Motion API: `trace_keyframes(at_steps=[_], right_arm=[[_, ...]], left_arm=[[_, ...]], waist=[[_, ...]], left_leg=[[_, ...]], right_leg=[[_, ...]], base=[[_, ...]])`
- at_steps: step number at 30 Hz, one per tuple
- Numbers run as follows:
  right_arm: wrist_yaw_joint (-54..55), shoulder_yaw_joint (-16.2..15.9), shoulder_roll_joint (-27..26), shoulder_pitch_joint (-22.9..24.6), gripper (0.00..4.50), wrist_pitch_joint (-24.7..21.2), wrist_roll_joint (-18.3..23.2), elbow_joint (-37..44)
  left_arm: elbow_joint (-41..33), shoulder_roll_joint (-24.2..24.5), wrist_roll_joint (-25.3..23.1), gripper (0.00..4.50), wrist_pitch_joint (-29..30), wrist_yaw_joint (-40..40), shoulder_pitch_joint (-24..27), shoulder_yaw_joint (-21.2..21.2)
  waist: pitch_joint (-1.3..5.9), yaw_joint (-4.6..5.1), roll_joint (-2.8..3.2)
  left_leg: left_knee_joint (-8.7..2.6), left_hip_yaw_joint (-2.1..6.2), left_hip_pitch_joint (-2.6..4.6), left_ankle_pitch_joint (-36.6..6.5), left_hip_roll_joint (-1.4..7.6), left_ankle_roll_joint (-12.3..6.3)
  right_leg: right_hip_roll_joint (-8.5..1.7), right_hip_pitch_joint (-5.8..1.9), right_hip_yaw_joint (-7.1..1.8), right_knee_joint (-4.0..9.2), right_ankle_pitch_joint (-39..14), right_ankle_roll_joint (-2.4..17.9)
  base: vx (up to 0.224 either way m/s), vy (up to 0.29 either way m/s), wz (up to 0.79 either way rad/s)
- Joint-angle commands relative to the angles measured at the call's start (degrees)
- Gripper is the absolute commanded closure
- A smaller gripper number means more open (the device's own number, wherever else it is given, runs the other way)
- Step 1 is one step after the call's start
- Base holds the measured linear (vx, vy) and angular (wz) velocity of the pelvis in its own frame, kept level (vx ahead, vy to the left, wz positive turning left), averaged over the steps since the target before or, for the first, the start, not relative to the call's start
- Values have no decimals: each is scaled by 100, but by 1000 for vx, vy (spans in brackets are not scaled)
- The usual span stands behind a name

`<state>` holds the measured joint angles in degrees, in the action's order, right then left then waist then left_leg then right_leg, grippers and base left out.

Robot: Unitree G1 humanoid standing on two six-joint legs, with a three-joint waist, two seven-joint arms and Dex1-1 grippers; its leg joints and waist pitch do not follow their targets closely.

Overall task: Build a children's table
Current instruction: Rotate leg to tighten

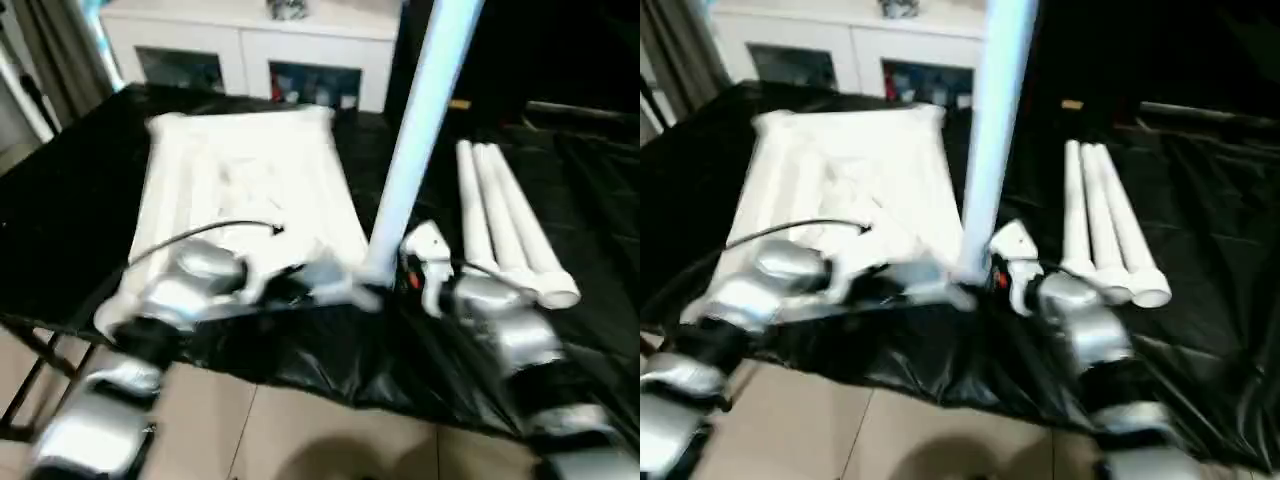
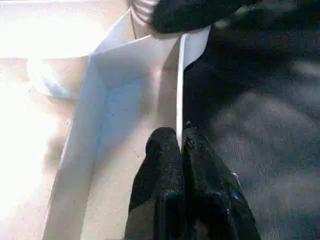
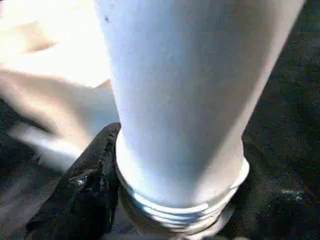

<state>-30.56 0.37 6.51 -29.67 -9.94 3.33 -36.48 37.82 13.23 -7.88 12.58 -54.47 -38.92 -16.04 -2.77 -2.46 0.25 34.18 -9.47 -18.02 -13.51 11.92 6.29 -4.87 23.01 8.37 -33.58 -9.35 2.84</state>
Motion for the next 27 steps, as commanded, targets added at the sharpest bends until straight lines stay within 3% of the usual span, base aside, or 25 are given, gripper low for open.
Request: trace_keyframes(at_steps=[1, 5, 8, 11, 12, 18, 22, 25, 27], right_arm=[[106, -445, -689, -21, 174, -110, 130, -303], [291, -361, -926, -66, 174, -17, 176, -300], [238, -310, -967, -34, 104, -42, 189, -222], [98, -319, -882, 3, 94, -20, 142, -135], [114, -340, -850, 7, 68, 33, 88, -129], [-1077, -631, -78, 205, 68, 165, 129, 347], [-2013, -885, 440, 330, 68, 194, 118, 643], [-2422, -976, 636, 365, 68, 172, 180, 789], [-2699, -1037, 753, 386, 68, 123, 232, 886]], left_arm=[[-133, -484, 35, 450, -1, 406, -128, -165], [-217, -618, -113, 450, 15, 507, -53, -317], [-256, -643, -136, 450, 5, 486, -11, -331], [-297, -575, -104, 450, -105, 374, 42, -351], [-326, -553, -94, 450, -99, 372, 64, -338], [-780, -26, 232, 450, -561, -624, 435, -318], [-952, 331, 373, 450, -723, -1230, 537, -324], [-940, 488, 395, 450, -810, -1458, 533, -338], [-938, 576, 409, 450, -827, -1603, 525, -348]], waist=[[341, 10, 16], [330, 46, 21], [329, 54, 35], [336, 60, 29], [337, 59, 34], [396, 64, 38], [431, 49, 29], [409, 19, 25], [397, -3, 26]], left_leg=[[-402, 4, -87, -695, 86, -291], [-402, 9, -92, -807, 87, -376], [-407, 16, -97, -819, 89, -409], [-415, 25, -103, -838, 103, -433], [-419, 28, -103, -820, 111, -433], [-390, 37, -164, -402, 137, -600], [-329, 14, -141, 134, 148, -933], [-332, 3, -149, 96, 158, -1000], [-341, 0, -145, -2, 167, -928]], right_leg=[[-397, -338, -347, 545, -2450, 533], [-397, -325, -335, 569, -2524, 481], [-396, -330, -329, 574, -2526, 462], [-399, -332, -337, 555, -2399, 518], [-402, -332, -342, 544, -2343, 539], [-412, -392, -389, 381, -1340, 909], [-405, -384, -430, 210, -183, 1366], [-409, -391, -434, 204, -304, 1374], [-408, -395, -427, 228, -528, 1318]], base=[[0, 0, 0], [0, 0, 0], [0, 0, 0], [0, 0, 0], [0, 0, 0], [0, 0, 0], [13, 0, 0], [0, 0, 0], [0, 0, 0]])
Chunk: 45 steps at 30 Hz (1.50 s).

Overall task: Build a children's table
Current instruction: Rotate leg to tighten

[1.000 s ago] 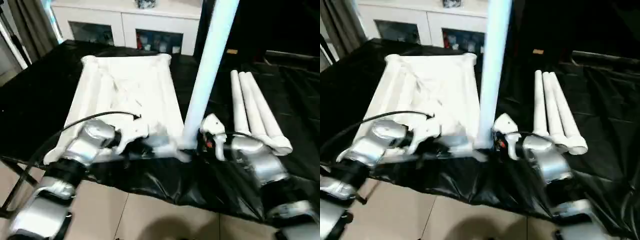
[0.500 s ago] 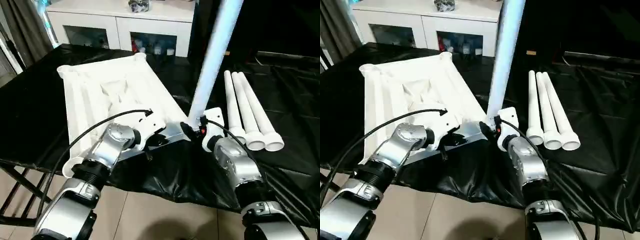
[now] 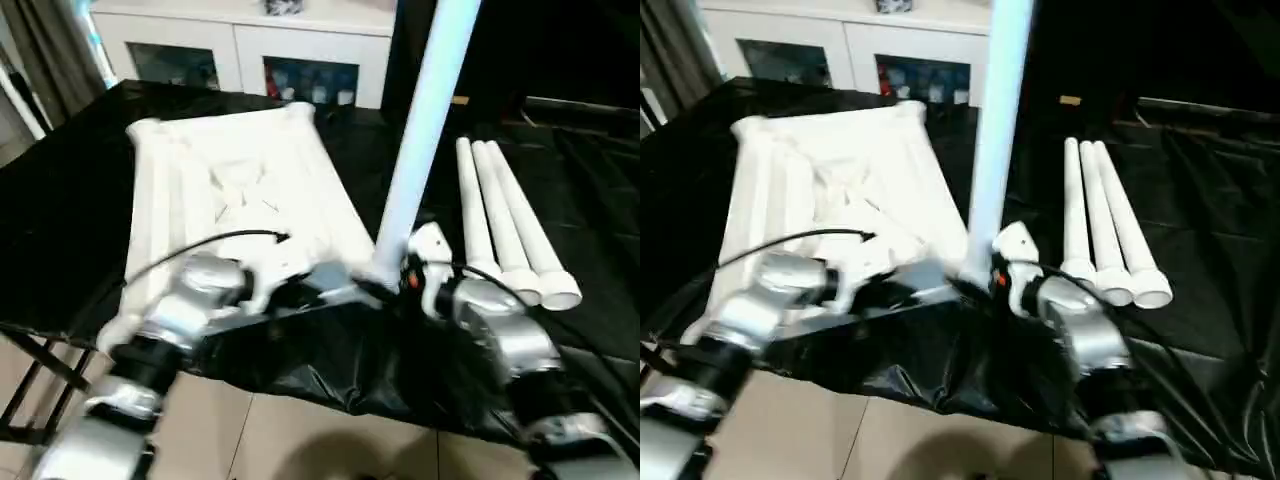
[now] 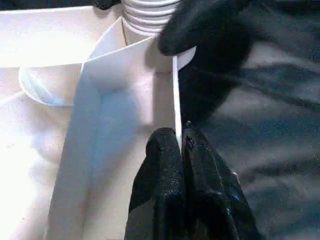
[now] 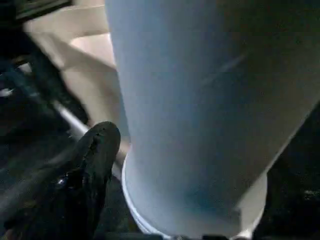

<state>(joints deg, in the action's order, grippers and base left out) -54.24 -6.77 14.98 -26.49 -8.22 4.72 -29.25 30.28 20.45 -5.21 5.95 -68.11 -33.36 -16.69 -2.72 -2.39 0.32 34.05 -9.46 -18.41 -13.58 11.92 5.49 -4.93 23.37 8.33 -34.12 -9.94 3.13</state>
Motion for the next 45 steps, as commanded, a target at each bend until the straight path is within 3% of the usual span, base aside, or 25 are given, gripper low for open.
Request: trace_keyframes(at_steps=[1, 4, 10, 19, 22, 23, 24, 26, 27, 30, 34, 35, 40, 42, 45], right_arm=[[-441, -352, -47, 73, 68, -53, 105, 195], [-1209, -667, 319, 137, 68, -156, 109, 415], [-1533, -781, 430, 83, 125, -194, 91, 411], [-1442, -759, 290, 210, 169, -411, 194, 544], [-619, -538, -63, 217, 172, -387, 91, 344], [-172, -442, -219, 177, 173, -302, -10, 175], [352, -317, -401, 113, 174, -292, -93, -27], [1243, -74, -756, -19, 174, -316, -156, -383], [1822, 97, -1027, -130, 174, -404, -139, -621], [2441, 192, -1306, -255, 175, -287, -202, -839], [2948, 298, -1615, -378, 175, -149, -205, -945], [2910, 290, -1638, -368, 119, -115, -218, -925], [2606, 355, -1588, -256, 75, -166, -138, -728], [2492, 329, -1439, -276, 51, -29, -171, -746], [2129, 237, -1227, -251, 51, 41, -124, -655]], left_arm=[[-179, -114, 150, 450, -175, -296, -38, -285], [-141, 109, 187, 450, -302, -703, -97, -328], [-47, 213, 176, 450, -404, -930, -162, -373], [132, 113, 185, 450, -330, -722, -224, -274], [247, -178, 157, 450, -111, -51, -309, -89], [289, -304, 139, 450, 43, 218, -354, -28], [345, -446, 83, 450, 139, 565, -410, 27], [432, -737, 8, 450, 332, 1117, -505, 113], [466, -968, -27, 450, 476, 1486, -556, 166], [446, -1228, -73, 450, 603, 1815, -565, 167], [298, -1421, -255, 450, 598, 1977, -438, -25], [274, -1423, -277, 450, 599, 1960, -409, -60], [178, -1230, -342, 450, 428, 1676, -323, -193], [94, -1066, -312, 450, 324, 1475, -288, -233], [27, -879, -247, 450, 135, 1169, -242, -252]], waist=[[390, -17, 22], [383, -49, 19], [379, -98, 13], [389, -109, 12], [341, -92, -4], [325, -77, -36], [323, -69, -28], [325, -31, -61], [319, 4, -41], [319, 46, -27], [339, 49, -26], [342, 47, -24], [361, 71, -15], [354, 75, -17], [355, 88, -14]], left_leg=[[-330, -4, -104, -37, 169, -819], [-334, -10, -99, -179, 172, -732], [-341, -13, -90, -249, 167, -572], [-334, -11, -109, -144, 160, -552], [-359, -27, -76, -422, 143, -422], [-370, -28, -58, -579, 118, -311], [-370, -30, -23, -669, 102, -247], [-384, -7, -60, -608, 92, -176], [-375, -16, -49, -609, 82, -145], [-366, -16, -61, -659, 56, -217], [-369, -14, -63, -626, 66, -329], [-375, -8, -67, -608, 78, -342], [-376, 2, -110, -429, 110, -454], [-373, -9, -104, -470, 98, -459], [-370, -10, -111, -520, 103, -484]], right_leg=[[-402, -426, -423, 290, -538, 1275], [-392, -428, -425, 310, -721, 1185], [-389, -413, -430, 332, -940, 1094], [-385, -427, -432, 310, -789, 1089], [-389, -387, -430, 397, -1342, 963], [-386, -390, -420, 448, -1814, 805], [-388, -361, -418, 500, -2187, 679], [-379, -391, -410, 513, -2389, 545], [-374, -355, -422, 525, -2442, 528], [-360, -354, -408, 574, -2542, 457], [-358, -343, -426, 543, -2291, 500], [-364, -348, -432, 527, -2211, 533], [-365, -389, -470, 409, -1449, 856], [-364, -387, -474, 417, -1447, 908], [-370, -393, -484, 418, -1466, 916]], base=[[0, 0, 0], [0, 0, 0], [0, 0, 0], [0, 0, 0], [0, 0, 0], [0, 0, 0], [0, 0, 0], [0, 0, 0], [0, 0, 0], [0, 0, 0], [0, 0, 0], [0, 0, 0], [0, 0, 0], [0, 0, 0], [0, 0, 0]])
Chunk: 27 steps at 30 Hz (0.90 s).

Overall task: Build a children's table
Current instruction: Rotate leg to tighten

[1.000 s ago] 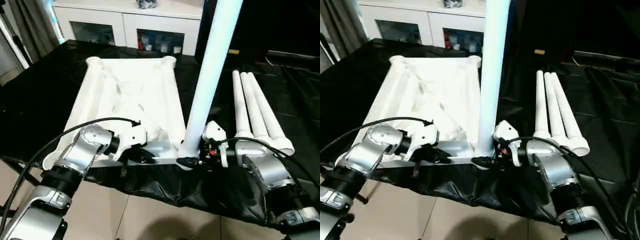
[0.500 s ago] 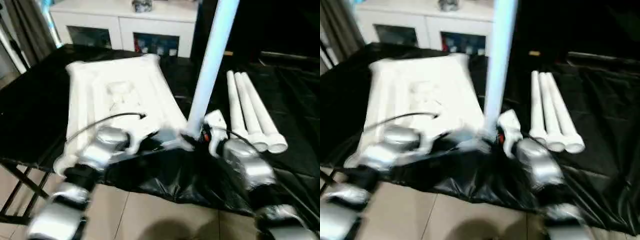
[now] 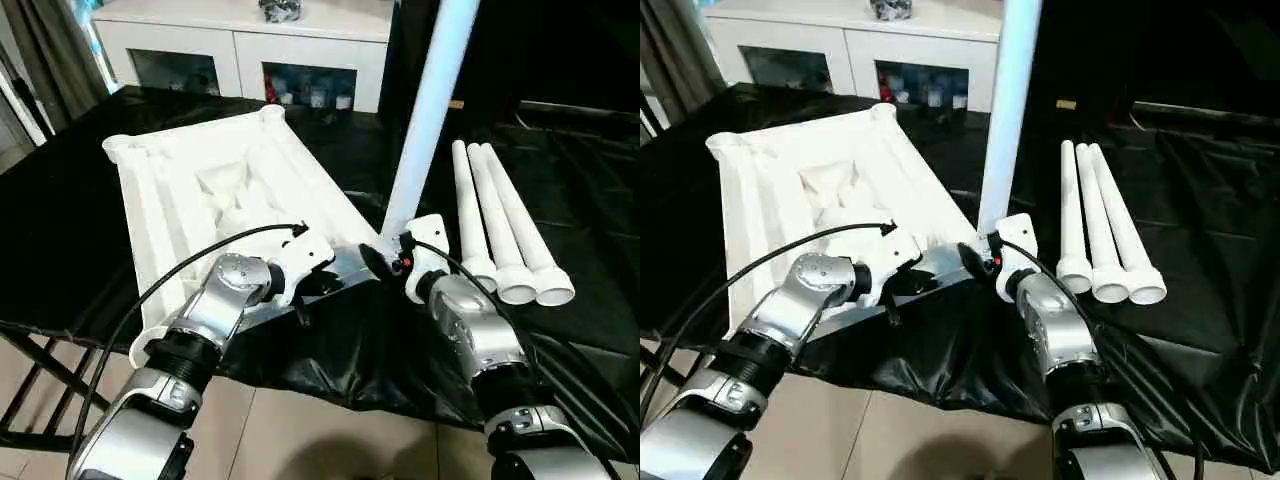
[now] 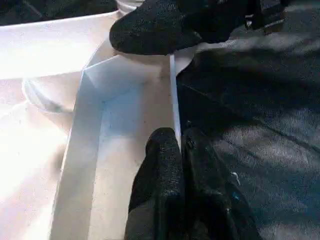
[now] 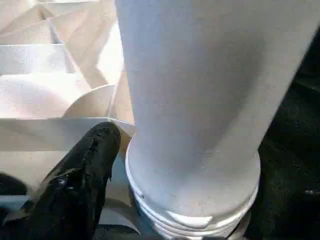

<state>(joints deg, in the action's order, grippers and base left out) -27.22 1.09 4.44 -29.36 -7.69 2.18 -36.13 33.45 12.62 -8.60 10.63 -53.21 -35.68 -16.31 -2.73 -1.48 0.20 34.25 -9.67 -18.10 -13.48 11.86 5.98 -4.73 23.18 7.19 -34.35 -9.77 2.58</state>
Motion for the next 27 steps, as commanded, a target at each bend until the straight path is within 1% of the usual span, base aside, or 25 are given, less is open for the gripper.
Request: trace_keyframes(at_steps=[1, 2, 3, 4, 5, 6, 7, 8, 10, 11, 12, 13, 14, 15, 16, 17, 18, 19, 21, 23, 24, 27], right_arm=[[-774, -596, -61, 51, 51, -6, 135, 84], [-814, -606, -40, 55, 51, 0, 135, 95], [-1176, -700, 148, 98, 51, 56, 135, 191], [-1436, -762, 294, 119, 51, 60, 142, 258], [-1593, -798, 383, 131, 51, 60, 148, 298], [-1599, -800, 386, 132, 51, 60, 148, 300], [-1829, -843, 503, 150, 51, 58, 165, 361], [-2049, -885, 608, 167, 51, 47, 185, 417], [-2173, -907, 664, 178, 51, 41, 197, 449], [-2544, -974, 813, 214, 51, -20, 269, 562], [-3045, -1092, 1014, 264, 51, -112, 352, 723], [-3296, -1146, 1107, 289, 66, -145, 381, 798], [-3296, -1146, 1107, 289, 76, -145, 381, 798], [-3596, -1220, 1217, 318, 76, -204, 418, 893], [-3791, -1277, 1290, 329, 86, -231, 451, 936], [-3992, -1338, 1357, 334, 86, -259, 498, 969], [-4016, -1346, 1365, 334, 106, -262, 503, 972], [-4024, -1349, 1367, 334, 116, -263, 505, 972], [-4158, -1390, 1397, 324, 120, -294, 522, 972], [-4160, -1392, 1395, 321, 127, -295, 521, 968], [-4156, -1409, 1372, 310, 157, -311, 511, 944], [-3919, -1372, 1262, 355, 168, -343, 494, 935]], left_arm=[[-343, -15, 142, 450, -334, -487, 22, -277], [-347, 0, 147, 450, -347, -512, 26, -278], [-384, 133, 187, 450, -464, -735, 67, -281], [-410, 233, 229, 450, -485, -920, 93, -286], [-425, 295, 256, 450, -504, -1035, 107, -292], [-425, 297, 257, 450, -505, -1039, 108, -293], [-441, 378, 301, 450, -574, -1207, 126, -306], [-453, 446, 340, 450, -603, -1346, 138, -313], [-458, 481, 360, 450, -621, -1417, 143, -317], [-461, 566, 417, 450, -618, -1616, 142, -321], [-430, 670, 467, 450, -629, -1841, 120, -330], [-415, 721, 500, 450, -632, -1959, 109, -337], [-415, 721, 500, 450, -632, -1959, 109, -337], [-391, 780, 526, 450, -635, -2085, 91, -349], [-373, 818, 539, 450, -652, -2170, 80, -355], [-328, 864, 530, 450, -675, -2260, 57, -372], [-322, 870, 527, 450, -676, -2271, 54, -375], [-318, 873, 525, 450, -678, -2276, 52, -377], [-268, 912, 498, 450, -705, -2346, 25, -398], [-263, 915, 495, 450, -710, -2349, 22, -399], [-217, 919, 473, 450, -725, -2337, -13, -386], [-171, 821, 474, 450, -649, -2131, -53, -313]], waist=[[354, -3, 0], [354, -15, 5], [359, -20, 14], [357, -20, 9], [363, -28, 9], [368, -33, 14], [364, -31, 3], [367, -39, 2], [363, -46, 10], [369, -41, -3], [372, -52, -1], [370, -61, -5], [369, -85, 4], [371, -104, 2], [366, -106, 0], [367, -126, -13], [364, -136, -12], [358, -145, -15], [358, -159, -18], [358, -158, -24], [363, -162, -33], [367, -162, -32]], left_leg=[[-390, 11, -142, -522, 109, -546], [-392, 12, -130, -520, 114, -548], [-386, 10, -134, -485, 120, -571], [-386, 3, -126, -476, 126, -590], [-386, 7, -128, -458, 130, -594], [-386, 8, -120, -437, 139, -606], [-387, 1, -117, -393, 143, -616], [-385, 9, -132, -385, 133, -629], [-383, 1, -119, -365, 147, -646], [-384, 3, -127, -337, 151, -636], [-379, 3, -136, -317, 143, -662], [-377, 1, -129, -324, 144, -683], [-366, -10, -133, -298, 155, -749], [-365, -12, -130, -278, 168, -773], [-366, -13, -137, -282, 170, -768], [-370, -9, -128, -303, 170, -755], [-367, -16, -130, -337, 170, -729], [-372, -16, -134, -360, 167, -685], [-377, -13, -123, -386, 159, -610], [-376, -14, -130, -370, 155, -588], [-377, -9, -133, -333, 152, -570], [-374, -8, -137, -258, 149, -574]], right_leg=[[-389, -375, -371, 439, -1474, 983], [-393, -373, -370, 440, -1472, 996], [-389, -374, -378, 420, -1371, 1035], [-377, -364, -384, 411, -1246, 1088], [-380, -376, -387, 391, -1160, 1115], [-379, -370, -392, 379, -1080, 1145], [-380, -360, -399, 361, -965, 1202], [-380, -388, -392, 356, -961, 1223], [-385, -370, -406, 356, -910, 1254], [-388, -381, -406, 341, -867, 1280], [-389, -393, -404, 335, -843, 1286], [-380, -397, -400, 340, -837, 1284], [-375, -392, -403, 326, -769, 1297], [-378, -386, -399, 316, -731, 1317], [-380, -382, -399, 319, -755, 1317], [-387, -387, -394, 331, -859, 1295], [-391, -383, -398, 343, -957, 1267], [-395, -378, -398, 355, -1059, 1233], [-395, -378, -398, 373, -1221, 1168], [-389, -379, -400, 374, -1240, 1139], [-387, -380, -401, 368, -1239, 1111], [-385, -381, -398, 358, -1151, 1115]], base=[[0, 0, 0], [0, 0, 0], [0, 0, 0], [0, 0, 0], [0, 0, 0], [0, 0, 0], [0, 0, 0], [0, 0, 0], [0, 0, 0], [0, 0, 0], [0, 0, 0], [0, 0, 0], [0, 0, 0], [0, 0, 0], [0, 0, 0], [0, 0, 0], [0, 0, 0], [0, 0, 0], [0, 0, 0], [0, 0, 0], [0, 0, 0], [0, 0, 0]])
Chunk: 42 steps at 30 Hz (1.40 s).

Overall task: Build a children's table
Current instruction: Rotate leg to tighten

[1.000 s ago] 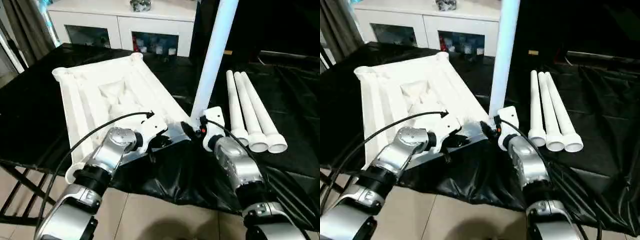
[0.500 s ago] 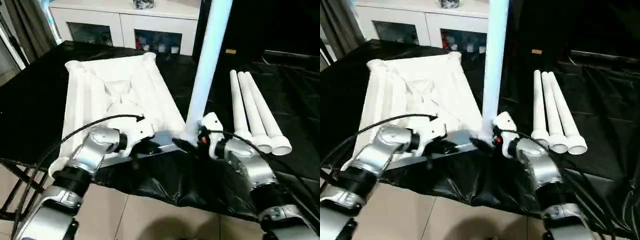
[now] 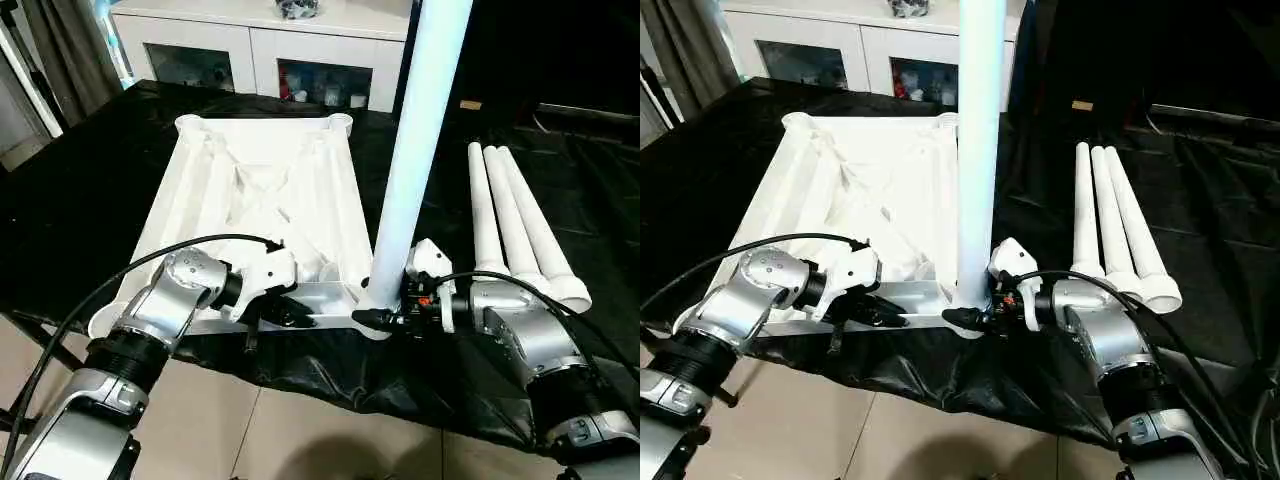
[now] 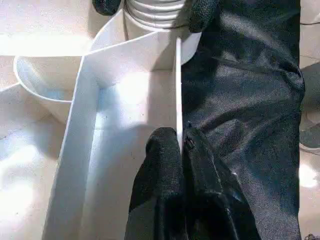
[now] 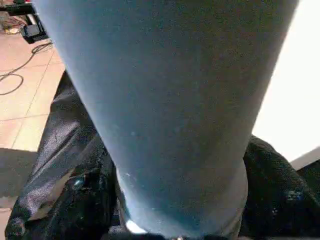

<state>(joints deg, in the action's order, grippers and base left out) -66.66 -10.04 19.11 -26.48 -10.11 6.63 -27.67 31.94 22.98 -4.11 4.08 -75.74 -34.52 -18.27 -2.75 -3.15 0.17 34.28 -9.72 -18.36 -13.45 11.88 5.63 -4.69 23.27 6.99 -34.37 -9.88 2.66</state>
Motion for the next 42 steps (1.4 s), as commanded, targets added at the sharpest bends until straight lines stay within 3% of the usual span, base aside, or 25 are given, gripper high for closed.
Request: trace_keyframes(at_steps=[1, 5, 7, 8, 9, 10, 11, 13, 15, 16, 17, 18, 21, 24, 27, 30, 34, 37, 38, 42], right_arm=[[26, -259, -206, 68, 168, -102, 50, 88], [1627, 65, -769, 25, 174, -6, -246, -367], [2316, 206, -1002, -65, 175, 15, -347, -640], [2316, 206, -1002, -65, 175, 15, -347, -640], [2795, 352, -1195, -145, 175, -3, -351, -850], [3633, 601, -1530, -307, 176, 6, -339, -1185], [3916, 695, -1653, -373, 176, -8, -311, -1289], [4185, 755, -1827, -457, 176, 16, -286, -1396], [4248, 737, -1898, -478, 176, 74, -303, -1398], [4228, 692, -1952, -483, 176, 153, -321, -1367], [4204, 667, -1970, -477, 120, 188, -332, -1340], [4127, 668, -1989, -457, 106, 198, -295, -1268], [3916, 677, -1967, -408, 96, 185, -287, -1150], [3748, 637, -1857, -381, 58, 261, -347, -1106], [3122, 480, -1474, -349, 58, 462, -350, -1047], [2410, 305, -1141, -278, 58, 509, -255, -849], [972, -108, -500, -46, 58, 456, -159, -278], [443, -229, -269, 16, 58, 388, -128, -123], [226, -282, -169, 32, 58, 377, -124, -76], [-278, -407, 40, 43, 91, 311, -53, 13]], left_arm=[[-20, -216, 25, 450, 5, 122, -168, -117], [101, -653, -69, 450, 340, 1156, -293, 103], [128, -846, -129, 450, 475, 1548, -329, 159], [128, -846, -129, 450, 475, 1548, -329, 159], [137, -1006, -166, 450, 577, 1841, -348, 198], [142, -1275, -234, 450, 702, 2279, -367, 227], [142, -1372, -259, 450, 725, 2418, -368, 226], [112, -1516, -298, 450, 757, 2581, -351, 189], [89, -1558, -353, 450, 703, 2616, -331, 124], [71, -1593, -386, 450, 672, 2623, -315, 74], [61, -1604, -395, 450, 657, 2609, -307, 52], [54, -1595, -398, 450, 617, 2552, -303, 23], [44, -1515, -398, 450, 517, 2434, -291, 10], [-27, -1415, -285, 450, 421, 2222, -243, 51], [-255, -1136, -41, 450, 312, 1675, -101, 100], [-339, -900, 48, 450, 268, 1302, -30, 90], [-345, -523, 156, 450, 88, 610, -3, 51], [-283, -382, 179, 450, 26, 350, -40, 31], [-244, -312, 181, 450, -20, 233, -64, 10], [-174, -130, 220, 450, -84, -105, -116, -56]], waist=[[369, 8, -30], [323, 34, -16], [324, 59, -41], [321, 87, -32], [333, 100, -35], [327, 134, 1], [334, 152, -10], [338, 147, -18], [352, 132, -15], [355, 135, -13], [355, 138, -11], [359, 138, -5], [342, 147, -5], [347, 152, -2], [359, 143, 14], [383, 135, 24], [394, 99, 6], [387, 68, 12], [381, 51, -12], [366, 4, -4]], left_leg=[[-375, -6, -110, -259, 145, -540], [-397, -15, -66, -500, 124, -342], [-407, 3, -74, -604, 93, -245], [-405, -2, -66, -599, 96, -225], [-402, 6, -82, -565, 94, -233], [-405, 9, -81, -535, 100, -192], [-409, 15, -84, -555, 98, -178], [-395, 1, -75, -596, 75, -236], [-396, 7, -90, -500, 91, -340], [-397, 8, -98, -480, 94, -362], [-401, 13, -111, -459, 104, -389], [-397, 12, -109, -445, 104, -411], [-406, 9, -111, -555, 102, -432], [-405, 10, -109, -617, 103, -421], [-402, 23, -115, -539, 116, -442], [-377, 9, -117, -334, 132, -625], [-353, 0, -117, -127, 158, -811], [-348, -4, -129, -85, 176, -876], [-350, -8, -129, -154, 175, -851], [-362, -11, -122, -308, 175, -710]], right_leg=[[-386, -387, -379, 363, -1139, 1103], [-387, -334, -375, 460, -1758, 929], [-385, -367, -348, 507, -2224, 727], [-387, -341, -358, 523, -2271, 706], [-388, -359, -359, 510, -2226, 702], [-387, -333, -364, 503, -2159, 744], [-383, -345, -349, 508, -2177, 738], [-381, -338, -348, 531, -2225, 707], [-375, -344, -359, 501, -1927, 757], [-373, -350, -361, 484, -1826, 786], [-376, -359, -362, 465, -1683, 833], [-373, -364, -366, 451, -1558, 887], [-375, -367, -364, 465, -1611, 921], [-381, -369, -371, 468, -1671, 908], [-393, -384, -375, 438, -1465, 992], [-373, -389, -396, 351, -767, 1236], [-374, -393, -402, 289, -366, 1401], [-376, -391, -392, 276, -353, 1423], [-381, -396, -389, 296, -501, 1388], [-383, -383, -391, 338, -924, 1263]], base=[[0, 0, 0], [0, 0, 0], [0, 0, 0], [0, 0, 0], [0, 0, 0], [0, 0, 0], [0, 0, 0], [0, 0, 0], [0, 0, 0], [0, 0, 0], [0, 0, 0], [0, 0, 0], [0, 0, 0], [0, 0, 0], [0, 0, 0], [0, 0, 0], [0, 0, 0], [0, 0, 0], [0, 0, 0], [0, 0, 0]])
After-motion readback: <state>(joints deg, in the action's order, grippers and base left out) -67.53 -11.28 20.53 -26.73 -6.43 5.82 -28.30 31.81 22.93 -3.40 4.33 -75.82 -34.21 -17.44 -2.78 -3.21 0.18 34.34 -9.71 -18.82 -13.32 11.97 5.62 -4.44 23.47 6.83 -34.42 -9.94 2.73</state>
